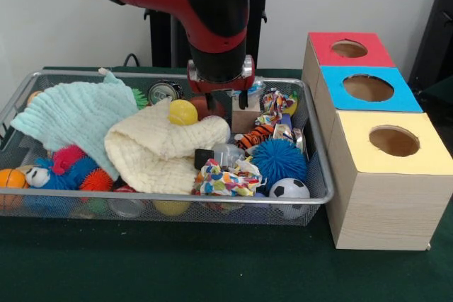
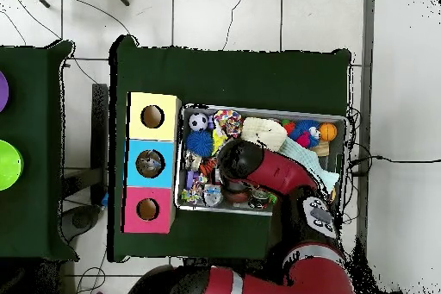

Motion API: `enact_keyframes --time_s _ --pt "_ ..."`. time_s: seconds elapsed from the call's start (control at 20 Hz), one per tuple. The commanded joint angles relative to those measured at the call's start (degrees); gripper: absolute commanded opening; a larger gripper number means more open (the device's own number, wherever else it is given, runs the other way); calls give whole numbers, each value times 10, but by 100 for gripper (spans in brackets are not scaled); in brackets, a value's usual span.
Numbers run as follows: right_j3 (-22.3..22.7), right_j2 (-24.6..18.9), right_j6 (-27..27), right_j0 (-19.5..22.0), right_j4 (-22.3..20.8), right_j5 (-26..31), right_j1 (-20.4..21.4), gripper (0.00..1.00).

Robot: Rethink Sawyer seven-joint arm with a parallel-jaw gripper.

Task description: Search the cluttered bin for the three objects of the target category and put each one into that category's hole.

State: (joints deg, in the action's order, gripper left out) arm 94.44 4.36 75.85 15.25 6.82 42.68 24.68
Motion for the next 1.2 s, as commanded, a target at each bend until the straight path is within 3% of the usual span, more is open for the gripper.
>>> enact_keyframes --time_s 0.05,0.4,1.2 --pt "36 -56 71 6 -3 -45 -11 100" --pt "38 -41 89 -6 -3 -27 -1 100" --pt "3 13 112 -45 -12 100 21 100"
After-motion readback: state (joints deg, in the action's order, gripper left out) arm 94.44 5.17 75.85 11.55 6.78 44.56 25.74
